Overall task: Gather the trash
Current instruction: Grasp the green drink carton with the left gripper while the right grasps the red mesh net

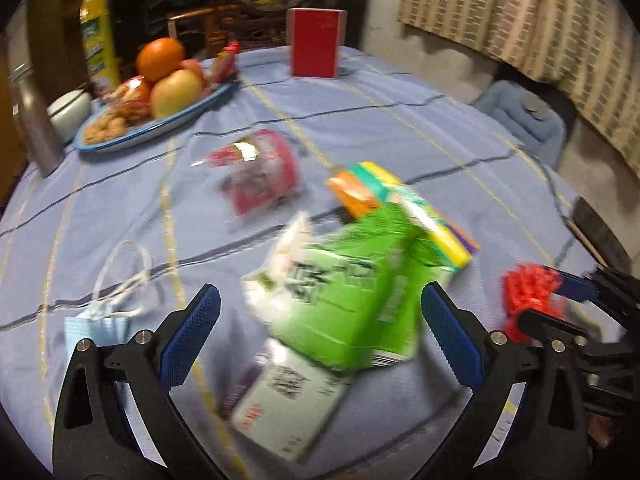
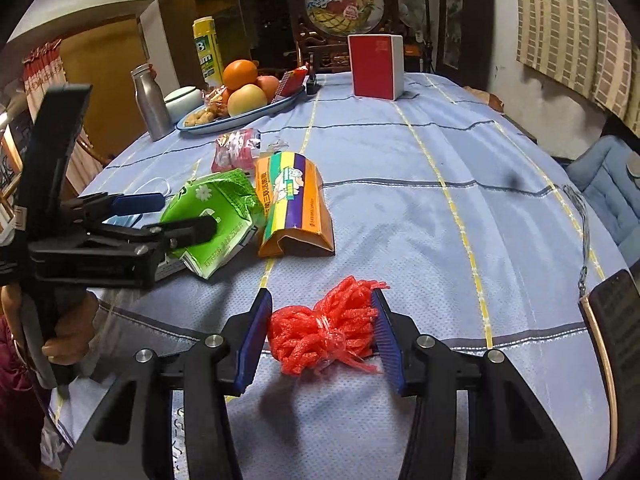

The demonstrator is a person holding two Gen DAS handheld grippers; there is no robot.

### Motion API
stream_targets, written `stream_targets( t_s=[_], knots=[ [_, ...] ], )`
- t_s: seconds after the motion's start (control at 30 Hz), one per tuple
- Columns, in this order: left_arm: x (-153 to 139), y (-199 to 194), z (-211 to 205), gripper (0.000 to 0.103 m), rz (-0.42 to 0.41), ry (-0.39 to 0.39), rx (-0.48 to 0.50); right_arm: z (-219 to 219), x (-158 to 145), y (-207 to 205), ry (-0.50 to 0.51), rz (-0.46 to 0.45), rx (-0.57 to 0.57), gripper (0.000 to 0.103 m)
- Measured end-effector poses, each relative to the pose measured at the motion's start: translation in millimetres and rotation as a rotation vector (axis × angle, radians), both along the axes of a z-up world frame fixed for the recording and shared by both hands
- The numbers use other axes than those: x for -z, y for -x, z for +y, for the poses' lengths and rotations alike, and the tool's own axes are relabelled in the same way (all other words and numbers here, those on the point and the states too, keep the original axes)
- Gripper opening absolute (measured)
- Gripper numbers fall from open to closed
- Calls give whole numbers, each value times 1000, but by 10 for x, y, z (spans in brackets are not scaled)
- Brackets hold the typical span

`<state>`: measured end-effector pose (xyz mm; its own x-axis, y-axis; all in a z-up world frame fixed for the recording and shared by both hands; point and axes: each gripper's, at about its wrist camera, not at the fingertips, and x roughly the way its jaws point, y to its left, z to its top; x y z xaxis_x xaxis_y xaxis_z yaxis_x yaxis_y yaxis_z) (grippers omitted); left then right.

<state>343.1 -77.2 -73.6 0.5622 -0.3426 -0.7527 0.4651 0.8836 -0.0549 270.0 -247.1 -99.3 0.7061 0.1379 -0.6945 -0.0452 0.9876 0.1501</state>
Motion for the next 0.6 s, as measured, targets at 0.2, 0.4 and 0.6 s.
stream_targets(
  t_s=[0.2,0.4,0.6],
  knots=[
    [-20,-221,338,97,-7,0,-227,-30,22,-18,-19,13,-1,51],
    [1,-324,588,97,110,153,-256,-32,28,-22,-21,17,-3,52],
    [99,-343,255,97,96,58,-137,-4,33,-30,-7,23,-7,52]
  ],
)
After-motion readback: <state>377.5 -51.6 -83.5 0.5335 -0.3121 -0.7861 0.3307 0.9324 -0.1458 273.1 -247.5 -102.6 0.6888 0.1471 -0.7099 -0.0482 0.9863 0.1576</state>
